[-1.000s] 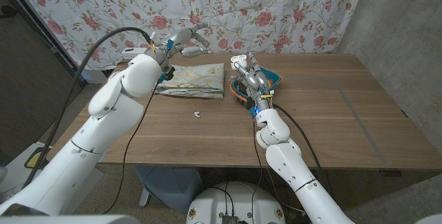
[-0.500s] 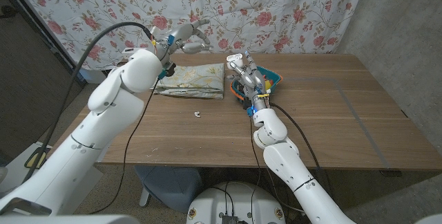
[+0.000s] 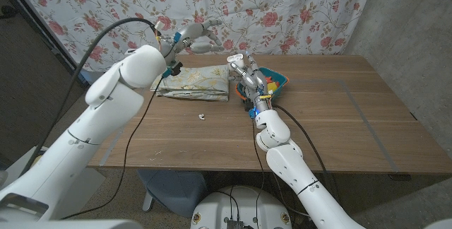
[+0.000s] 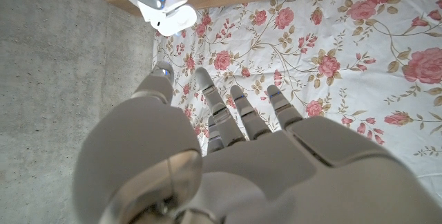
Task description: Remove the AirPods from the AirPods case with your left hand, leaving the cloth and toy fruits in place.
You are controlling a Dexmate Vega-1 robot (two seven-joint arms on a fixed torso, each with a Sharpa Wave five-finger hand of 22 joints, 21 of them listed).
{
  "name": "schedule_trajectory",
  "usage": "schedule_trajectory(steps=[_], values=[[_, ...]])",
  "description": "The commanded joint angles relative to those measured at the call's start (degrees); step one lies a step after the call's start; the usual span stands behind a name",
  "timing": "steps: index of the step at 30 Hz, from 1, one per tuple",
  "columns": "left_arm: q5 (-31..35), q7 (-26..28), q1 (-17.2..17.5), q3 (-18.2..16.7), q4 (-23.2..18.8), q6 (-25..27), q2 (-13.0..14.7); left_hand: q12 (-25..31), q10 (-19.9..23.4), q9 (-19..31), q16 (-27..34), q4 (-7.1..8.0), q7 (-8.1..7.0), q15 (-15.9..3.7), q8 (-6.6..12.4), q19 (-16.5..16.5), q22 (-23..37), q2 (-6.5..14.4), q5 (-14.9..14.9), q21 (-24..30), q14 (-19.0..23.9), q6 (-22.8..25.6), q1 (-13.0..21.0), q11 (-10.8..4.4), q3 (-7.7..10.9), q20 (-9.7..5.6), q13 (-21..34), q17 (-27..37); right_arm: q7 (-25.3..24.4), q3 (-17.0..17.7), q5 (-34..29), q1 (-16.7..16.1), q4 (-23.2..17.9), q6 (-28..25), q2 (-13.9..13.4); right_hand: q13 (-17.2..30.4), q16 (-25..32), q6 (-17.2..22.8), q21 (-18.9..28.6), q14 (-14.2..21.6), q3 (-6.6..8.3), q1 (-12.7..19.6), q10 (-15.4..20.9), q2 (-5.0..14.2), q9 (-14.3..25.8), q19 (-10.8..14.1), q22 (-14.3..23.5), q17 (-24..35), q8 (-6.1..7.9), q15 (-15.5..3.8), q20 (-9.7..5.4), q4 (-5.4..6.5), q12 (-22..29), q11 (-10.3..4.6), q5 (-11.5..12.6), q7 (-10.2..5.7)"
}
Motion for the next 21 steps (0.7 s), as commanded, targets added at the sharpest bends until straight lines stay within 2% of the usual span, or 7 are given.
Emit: schedule_trajectory(steps=[1,11,13,14,15,16,21], values=[[-5.20,-2.01,-2.62,0.92,0.28,-0.47,3.00,-0.35,1.91,0.01,-0.23,0.38,-1.00,0.38,0.05,-0.85,0.25,-0.52,-0.22,-0.27,0.12,0.23,-2.04,-0.03,-0.83,0.32,-0.56,-0.19,0.53,-0.78,-0.07,0.58,0.39,-0.66,0.57,0.15,-0.31,-0.24,0.36,4.43,-0.33,0.89,5.90,0.00,0.22,-6.70,-0.03,0.08,-0.09,-10.57,-7.20,0.06,0.54,-5.49,0.37,-0.06],[-2.77,-2.48,-5.86,3.94,-1.25,2.32,6.72,-0.57,2.67,-0.04,-0.71,0.73,-1.33,1.21,-0.18,-1.71,0.27,-1.25,-0.39,-0.47,-0.62,0.00,-3.91,-0.03,-1.38,0.88,-0.73,-0.53,0.84,-1.18,-0.21,0.81,0.03,-1.33,0.65,0.16,-0.32,-0.25,0.57,4.47,-0.34,0.91,5.94,-0.02,0.22,-6.81,-0.04,0.10,-0.08,-10.58,-7.19,0.06,0.54,-5.53,0.38,-0.07],[-2.41,2.36,-3.12,2.78,-1.00,0.31,4.81,-0.81,2.63,-0.06,-0.65,1.58,-1.70,1.49,-0.11,-1.95,0.30,-0.86,-0.42,-0.44,-0.67,0.32,-5.65,0.03,-1.69,1.01,-0.74,-0.45,0.89,-1.27,-0.17,0.87,0.05,-1.43,0.76,0.15,-0.32,-0.26,0.62,4.48,-0.34,0.91,5.93,-0.03,0.22,-6.84,-0.04,0.11,-0.08,-10.58,-7.20,0.05,0.52,-5.54,0.38,-0.12],[-5.47,1.46,-2.93,1.49,0.03,-1.66,4.26,-0.43,4.06,-0.09,-0.51,2.41,-2.13,1.62,0.08,-1.98,0.32,-0.19,-0.34,-0.34,-0.59,1.04,-7.17,0.37,-1.84,1.11,-0.70,-0.38,0.91,-1.30,-0.17,0.90,0.04,-1.52,0.79,0.17,-0.32,-0.29,0.64,4.49,-0.34,0.92,5.94,-0.03,0.22,-6.85,-0.04,0.11,-0.09,-10.58,-7.19,0.05,0.54,-5.55,0.38,-0.05],[-6.10,-0.78,-4.24,2.09,-0.47,0.90,4.66,-0.44,4.44,-0.11,-0.38,2.87,-2.41,1.58,0.37,-1.97,0.33,-0.02,-0.29,-0.29,-0.32,2.02,-8.23,0.17,-2.04,1.12,-0.69,-0.38,1.02,-1.32,-0.03,0.93,0.06,-1.59,0.85,0.17,-0.33,-0.31,0.66,4.50,-0.35,0.92,5.96,-0.04,0.22,-6.87,-0.04,0.11,-0.10,-10.58,-7.19,0.05,0.54,-5.56,0.38,-0.05],[-5.58,-2.79,-5.84,3.27,-0.93,3.29,5.72,-0.34,5.01,-0.12,-0.18,3.11,-2.04,1.58,0.42,-1.99,0.33,-0.01,-0.25,-0.25,0.20,2.40,-8.96,0.23,-2.17,1.11,-0.67,-0.42,1.08,-1.32,0.11,0.94,0.08,-1.66,0.94,0.15,-0.33,-0.35,0.73,4.51,-0.35,0.92,5.93,-0.05,0.22,-6.90,-0.05,0.12,-0.10,-10.58,-7.19,0.05,0.51,-5.49,0.38,0.00],[-5.78,-1.51,-6.01,3.52,-0.79,2.88,5.86,-0.80,5.37,-0.20,-0.24,4.13,-0.54,2.51,0.16,-2.31,0.36,-0.41,-0.25,-0.23,-0.08,2.61,-12.05,1.66,-3.04,1.39,-0.79,-0.57,1.35,-1.41,0.41,0.94,0.02,-1.93,1.18,0.06,-0.34,-0.97,0.89,4.56,-0.37,0.92,5.92,-0.07,0.22,-6.99,-0.06,0.13,-0.33,-10.57,-7.18,0.06,0.43,-5.56,0.38,-0.03]])
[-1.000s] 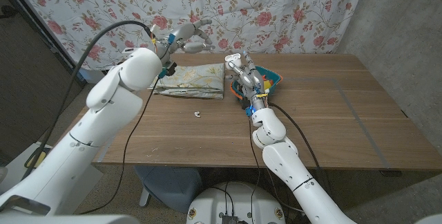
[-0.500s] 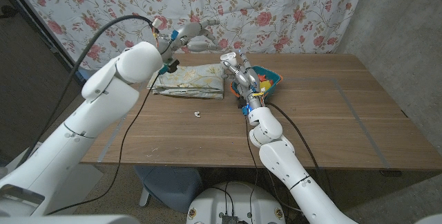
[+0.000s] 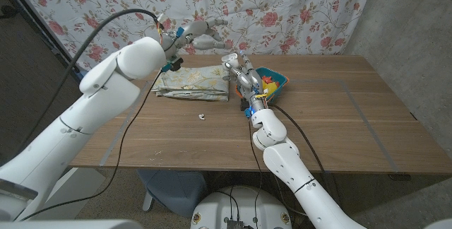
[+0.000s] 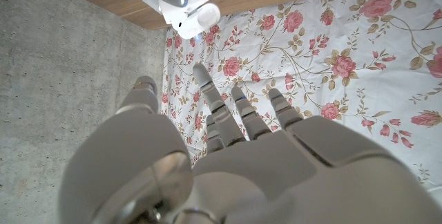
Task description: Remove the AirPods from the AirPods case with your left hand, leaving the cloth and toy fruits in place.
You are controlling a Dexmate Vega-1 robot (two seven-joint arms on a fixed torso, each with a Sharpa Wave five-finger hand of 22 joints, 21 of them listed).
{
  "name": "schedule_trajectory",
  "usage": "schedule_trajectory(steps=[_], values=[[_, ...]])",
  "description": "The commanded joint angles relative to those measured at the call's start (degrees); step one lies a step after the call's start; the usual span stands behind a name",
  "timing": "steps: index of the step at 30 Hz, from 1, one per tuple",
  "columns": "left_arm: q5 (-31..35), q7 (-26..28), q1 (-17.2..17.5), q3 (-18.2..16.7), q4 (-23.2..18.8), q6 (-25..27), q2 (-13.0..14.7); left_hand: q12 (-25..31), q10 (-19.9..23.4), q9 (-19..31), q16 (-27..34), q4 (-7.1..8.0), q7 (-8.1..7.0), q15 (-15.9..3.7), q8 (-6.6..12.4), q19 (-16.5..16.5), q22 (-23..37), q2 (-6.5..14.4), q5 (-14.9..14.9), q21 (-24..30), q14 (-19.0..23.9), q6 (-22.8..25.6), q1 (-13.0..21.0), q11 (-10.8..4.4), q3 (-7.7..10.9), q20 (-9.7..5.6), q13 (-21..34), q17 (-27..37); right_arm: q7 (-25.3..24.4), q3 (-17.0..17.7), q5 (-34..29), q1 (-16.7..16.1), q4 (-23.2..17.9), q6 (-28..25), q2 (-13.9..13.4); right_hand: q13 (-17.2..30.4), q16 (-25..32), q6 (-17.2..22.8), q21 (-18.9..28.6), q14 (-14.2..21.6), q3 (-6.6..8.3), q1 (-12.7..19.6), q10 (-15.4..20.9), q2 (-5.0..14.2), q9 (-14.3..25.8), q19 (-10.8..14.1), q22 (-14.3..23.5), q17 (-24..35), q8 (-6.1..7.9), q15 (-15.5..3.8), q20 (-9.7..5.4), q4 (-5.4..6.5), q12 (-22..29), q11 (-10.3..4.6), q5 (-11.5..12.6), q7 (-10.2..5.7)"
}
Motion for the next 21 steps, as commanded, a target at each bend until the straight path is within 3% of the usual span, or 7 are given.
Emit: schedule_trajectory(steps=[1,6,12,21], values=[[-0.16,1.61,-1.35,1.44,-0.51,1.41,1.24,-0.20,1.15,0.07,0.25,1.04,1.09,0.79,0.21,-0.56,0.30,-0.30,-0.04,0.19,0.16,0.93,-2.55,1.22,-0.47,0.30,-0.07,-0.09,0.63,-0.37,0.54,0.21,-0.19,-0.73,0.49,0.09,0.05,-0.82,0.56,4.56,-0.21,0.37,5.77,-0.01,0.22,-7.00,-0.06,0.19,-0.24,-10.58,-7.17,0.22,0.21,-5.43,0.41,-0.32],[-0.89,-0.27,-2.61,1.99,-0.78,2.95,1.51,-0.31,2.08,0.04,0.40,1.81,1.64,1.07,0.24,-0.57,0.33,-0.56,-0.14,0.26,0.50,1.62,-4.65,1.73,-1.15,0.39,-0.35,-0.23,0.85,-0.26,1.25,0.20,-0.22,-1.24,0.83,0.15,0.02,-0.89,0.69,4.56,-0.21,0.39,5.86,-0.02,0.22,-7.08,-0.07,0.19,-0.23,-10.58,-7.17,0.21,0.26,-5.43,0.42,-0.30],[-1.52,-0.22,-2.86,1.98,-1.49,3.59,2.06,-1.05,3.43,-0.02,0.58,4.02,3.03,1.50,0.45,-0.72,0.39,-0.91,-0.37,0.35,0.92,3.72,-9.88,3.22,-2.92,0.55,-1.35,-0.57,1.23,-0.23,1.52,0.35,0.09,-1.53,1.15,0.17,0.01,-0.91,0.78,4.57,-0.22,0.39,5.86,-0.02,0.22,-7.14,-0.08,0.20,-0.21,-10.57,-7.17,0.22,0.26,-5.37,0.42,-0.24],[3.85,-1.70,-4.95,5.62,-3.38,5.82,4.49,-1.12,9.15,-0.09,0.79,6.66,4.52,1.50,1.39,-0.08,0.40,-2.11,-0.86,0.65,3.00,9.77,-16.85,4.81,-5.51,0.53,-3.38,-1.96,1.67,0.23,2.55,0.48,0.72,-2.00,1.90,0.21,-0.03,-0.93,0.97,4.59,-0.23,0.37,5.86,-0.01,0.22,-7.27,-0.09,0.20,-0.17,-10.57,-7.14,0.25,0.25,-5.40,0.42,-0.18]])
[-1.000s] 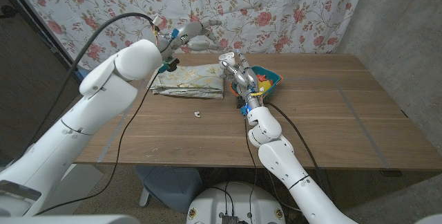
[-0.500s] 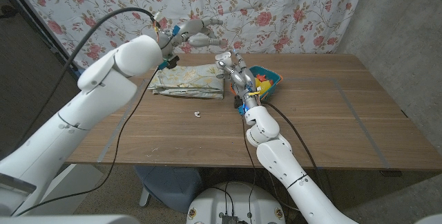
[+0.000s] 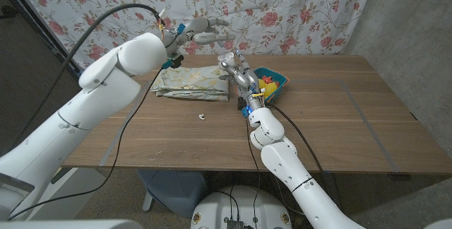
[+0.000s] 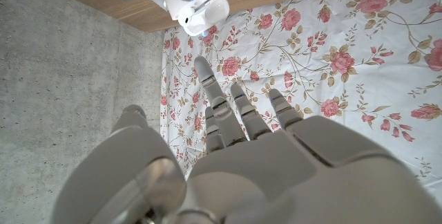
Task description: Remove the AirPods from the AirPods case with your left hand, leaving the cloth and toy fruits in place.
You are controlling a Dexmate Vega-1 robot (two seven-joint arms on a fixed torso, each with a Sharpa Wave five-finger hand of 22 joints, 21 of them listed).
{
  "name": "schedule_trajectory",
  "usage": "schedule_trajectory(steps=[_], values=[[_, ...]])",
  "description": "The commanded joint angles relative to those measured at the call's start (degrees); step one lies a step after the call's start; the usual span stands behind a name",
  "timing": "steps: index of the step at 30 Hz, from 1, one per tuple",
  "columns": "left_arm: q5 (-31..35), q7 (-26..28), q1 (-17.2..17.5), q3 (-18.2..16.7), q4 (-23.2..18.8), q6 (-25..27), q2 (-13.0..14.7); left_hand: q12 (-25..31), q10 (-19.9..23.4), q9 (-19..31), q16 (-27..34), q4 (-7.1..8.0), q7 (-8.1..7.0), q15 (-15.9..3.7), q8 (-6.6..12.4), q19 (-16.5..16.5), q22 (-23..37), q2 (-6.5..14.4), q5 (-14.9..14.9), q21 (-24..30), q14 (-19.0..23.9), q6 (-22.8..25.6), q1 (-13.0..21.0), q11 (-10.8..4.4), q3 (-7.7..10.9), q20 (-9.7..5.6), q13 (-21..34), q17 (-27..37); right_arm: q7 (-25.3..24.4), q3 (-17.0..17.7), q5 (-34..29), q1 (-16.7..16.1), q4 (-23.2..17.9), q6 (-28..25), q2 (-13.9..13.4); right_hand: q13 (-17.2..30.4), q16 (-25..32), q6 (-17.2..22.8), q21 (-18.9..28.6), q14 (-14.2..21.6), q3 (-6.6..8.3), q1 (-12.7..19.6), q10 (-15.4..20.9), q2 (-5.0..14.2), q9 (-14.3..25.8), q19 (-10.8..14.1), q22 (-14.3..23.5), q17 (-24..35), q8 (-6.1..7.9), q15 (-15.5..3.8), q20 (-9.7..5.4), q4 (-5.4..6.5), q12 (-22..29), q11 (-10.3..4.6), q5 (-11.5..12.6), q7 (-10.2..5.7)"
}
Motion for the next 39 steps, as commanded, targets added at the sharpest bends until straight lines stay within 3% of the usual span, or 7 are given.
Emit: schedule_trajectory(steps=[1,14,21,29,39], values=[[4.26,-2.33,-2.48,3.39,-1.80,2.59,2.35,-0.15,1.60,0.19,0.17,0.97,0.33,0.07,0.38,0.22,0.15,-0.38,-0.20,0.27,0.70,1.68,-2.04,0.28,-0.61,0.23,-0.45,-0.25,0.65,0.45,1.11,0.22,0.87,-0.66,0.88,0.06,-0.04,-0.31,0.27,4.59,0.01,0.38,5.69,0.01,0.22,-7.29,0.20,0.18,0.01,-10.57,-7.14,0.02,0.46,-5.24,0.33,-0.16],[11.78,-4.48,-3.42,6.11,-1.42,2.51,2.12,-0.61,2.70,0.19,0.14,1.93,0.63,0.04,-0.09,-0.03,0.14,-0.65,-0.12,0.15,1.37,2.02,-4.42,0.19,-1.48,0.38,-1.20,-0.80,0.99,1.16,1.77,0.04,1.20,-0.67,1.52,-0.01,-0.09,-0.33,0.45,4.57,0.00,0.37,5.56,0.00,0.22,-7.42,0.18,0.17,0.05,-10.57,-7.12,0.03,0.33,-5.26,0.34,-0.14],[12.52,-5.45,-2.52,5.12,-0.21,1.23,0.02,-1.82,1.10,0.20,-0.29,2.08,0.38,0.34,-0.71,-0.19,0.12,-0.61,-0.02,0.08,0.86,1.16,-5.06,0.07,-1.61,0.55,-1.67,-1.24,1.52,1.33,2.17,-0.12,1.16,-0.56,1.60,-0.01,-0.13,-0.35,0.58,4.57,0.00,0.36,5.62,0.01,0.21,-7.53,0.17,0.16,0.07,-10.57,-7.11,0.04,0.33,-5.24,0.35,-0.17],[16.92,-7.12,-3.03,6.55,0.61,1.05,-1.36,-3.52,-1.38,0.23,-0.80,1.89,0.15,0.59,-1.36,-0.17,0.09,-0.33,0.09,0.08,0.27,-0.10,-5.16,0.49,-1.41,0.61,-2.21,-1.77,2.04,1.20,2.58,0.08,1.60,-0.99,1.95,0.04,-0.18,-0.34,0.72,4.56,0.00,0.34,5.67,0.02,0.21,-7.64,0.15,0.15,0.10,-10.56,-7.09,0.06,0.36,-5.21,0.35,-0.14],[19.34,-9.03,-2.78,6.46,2.35,-0.43,-4.33,-3.87,-1.46,0.23,-0.96,1.64,0.12,0.61,-1.47,-0.16,0.08,-0.06,0.12,0.07,0.14,-0.39,-4.88,0.67,-1.14,0.59,-2.46,-2.01,2.55,1.57,2.73,0.23,1.68,-1.07,1.91,0.01,-0.23,-0.36,0.87,4.54,0.00,0.36,5.62,0.00,0.21,-7.77,0.13,0.14,0.12,-10.57,-7.10,0.04,0.31,-5.25,0.37,-0.20]])
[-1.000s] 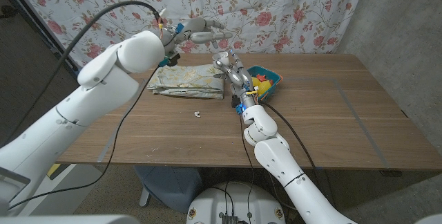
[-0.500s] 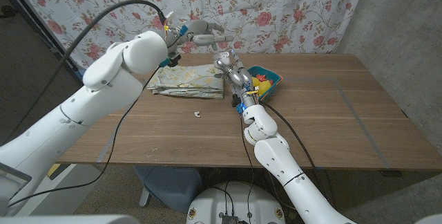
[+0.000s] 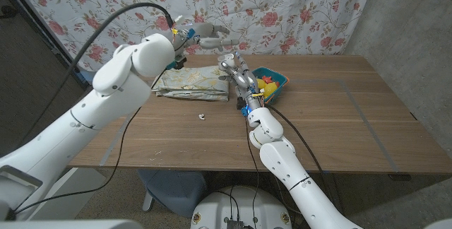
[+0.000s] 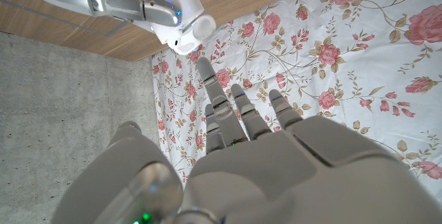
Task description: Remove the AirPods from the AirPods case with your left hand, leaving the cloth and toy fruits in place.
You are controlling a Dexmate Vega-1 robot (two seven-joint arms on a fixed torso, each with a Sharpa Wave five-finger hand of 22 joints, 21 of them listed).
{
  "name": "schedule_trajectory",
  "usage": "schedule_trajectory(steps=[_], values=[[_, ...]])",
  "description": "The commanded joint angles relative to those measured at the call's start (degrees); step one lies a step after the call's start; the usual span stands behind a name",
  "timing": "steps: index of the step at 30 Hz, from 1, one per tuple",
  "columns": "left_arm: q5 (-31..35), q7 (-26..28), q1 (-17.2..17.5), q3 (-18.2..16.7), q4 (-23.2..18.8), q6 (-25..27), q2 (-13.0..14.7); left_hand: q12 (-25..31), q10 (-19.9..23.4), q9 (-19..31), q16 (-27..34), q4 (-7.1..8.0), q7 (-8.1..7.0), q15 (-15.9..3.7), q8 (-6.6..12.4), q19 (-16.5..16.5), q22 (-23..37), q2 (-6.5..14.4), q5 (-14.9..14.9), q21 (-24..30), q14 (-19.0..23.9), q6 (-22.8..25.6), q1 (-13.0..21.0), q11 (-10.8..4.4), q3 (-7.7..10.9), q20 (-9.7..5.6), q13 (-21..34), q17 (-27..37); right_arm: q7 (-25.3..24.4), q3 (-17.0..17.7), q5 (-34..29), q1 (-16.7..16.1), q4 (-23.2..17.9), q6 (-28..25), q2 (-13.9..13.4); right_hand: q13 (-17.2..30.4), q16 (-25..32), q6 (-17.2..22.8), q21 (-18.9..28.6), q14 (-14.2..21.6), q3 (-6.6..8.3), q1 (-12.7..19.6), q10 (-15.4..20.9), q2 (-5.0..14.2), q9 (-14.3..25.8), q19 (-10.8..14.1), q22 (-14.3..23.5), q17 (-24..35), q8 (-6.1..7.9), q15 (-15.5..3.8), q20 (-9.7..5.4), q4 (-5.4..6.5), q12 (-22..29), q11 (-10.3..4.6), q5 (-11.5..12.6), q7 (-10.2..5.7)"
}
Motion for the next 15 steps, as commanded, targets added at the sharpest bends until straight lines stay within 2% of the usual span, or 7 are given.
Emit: schedule_trajectory(steps=[1,15], values=[[3.94,-2.28,0.00,0.52,1.94,-1.55,-3.07,-0.23,-0.12,0.22,-0.07,-0.14,0.09,0.12,-0.24,0.15,0.09,0.33,0.12,0.07,-0.10,-0.13,-0.01,-0.12,0.50,0.26,0.11,-0.06,0.71,0.38,0.39,0.20,0.22,-0.19,0.09,0.13,-0.18,-0.36,0.41,4.54,0.00,0.37,5.68,0.01,0.21,-7.78,0.12,0.19,0.12,-10.58,-7.10,0.04,0.17,-5.25,0.38,-0.16],[5.45,-4.40,-0.34,0.33,4.18,-3.55,-6.17,-1.55,-1.68,0.23,-0.48,-0.65,-0.13,0.29,-0.51,0.15,0.07,0.81,0.11,0.06,-0.60,-0.96,0.44,-0.02,1.02,0.27,-0.40,-0.50,2.06,0.75,1.00,1.08,1.47,-0.15,0.53,0.19,-0.26,-0.27,0.71,4.55,0.01,0.37,5.64,0.02,0.21,-8.03,0.09,0.17,0.20,-10.57,-7.09,0.04,0.14,-5.27,0.42,-0.24]])
